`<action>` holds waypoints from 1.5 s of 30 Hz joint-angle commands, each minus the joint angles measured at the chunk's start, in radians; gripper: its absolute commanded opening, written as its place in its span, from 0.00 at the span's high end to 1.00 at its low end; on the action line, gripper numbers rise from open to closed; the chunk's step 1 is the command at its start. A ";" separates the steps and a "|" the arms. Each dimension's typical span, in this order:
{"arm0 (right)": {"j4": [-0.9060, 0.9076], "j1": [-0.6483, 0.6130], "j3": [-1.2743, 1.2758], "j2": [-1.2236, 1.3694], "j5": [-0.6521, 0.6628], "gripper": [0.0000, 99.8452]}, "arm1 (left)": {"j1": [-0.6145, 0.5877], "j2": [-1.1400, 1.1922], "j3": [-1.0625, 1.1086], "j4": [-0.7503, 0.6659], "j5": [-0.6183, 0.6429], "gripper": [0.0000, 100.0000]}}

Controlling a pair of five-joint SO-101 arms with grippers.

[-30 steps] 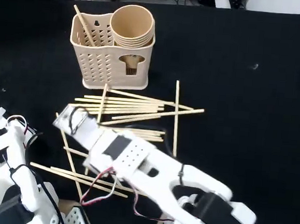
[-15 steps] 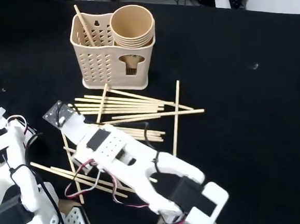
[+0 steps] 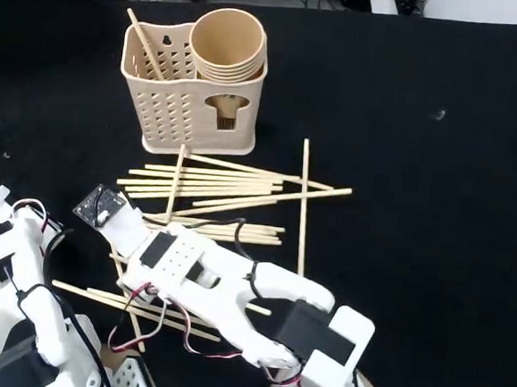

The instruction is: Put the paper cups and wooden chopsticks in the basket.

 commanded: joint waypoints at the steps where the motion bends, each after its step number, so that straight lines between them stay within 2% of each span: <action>1: 0.037 -0.008 -0.038 -0.051 -0.002 0.80 | -0.010 -0.029 -0.005 -0.014 0.009 0.84; 3: 0.048 -0.003 -0.036 -0.076 0.008 0.87 | -0.010 -0.029 -0.005 -0.014 0.009 0.84; 7: 0.038 0.043 -0.015 -0.108 0.121 0.99 | -0.010 -0.029 -0.005 -0.014 0.009 0.84; 15: 0.046 0.157 0.094 -0.174 0.155 0.99 | -0.010 -0.029 -0.005 -0.014 0.009 0.84; 27: 0.095 0.279 0.211 -0.541 0.299 0.99 | -0.010 -0.029 -0.005 -0.014 0.009 0.84; 32: 0.155 0.345 0.070 -0.714 0.299 0.99 | -0.010 -0.029 -0.005 -0.014 0.009 0.84; 36: 0.114 0.373 -0.133 -0.779 0.299 0.99 | -0.010 -0.029 -0.005 -0.014 0.009 0.84; 45: -0.169 0.374 -0.576 -0.538 0.292 0.99 | -0.007 -0.029 -0.005 -0.014 0.009 0.84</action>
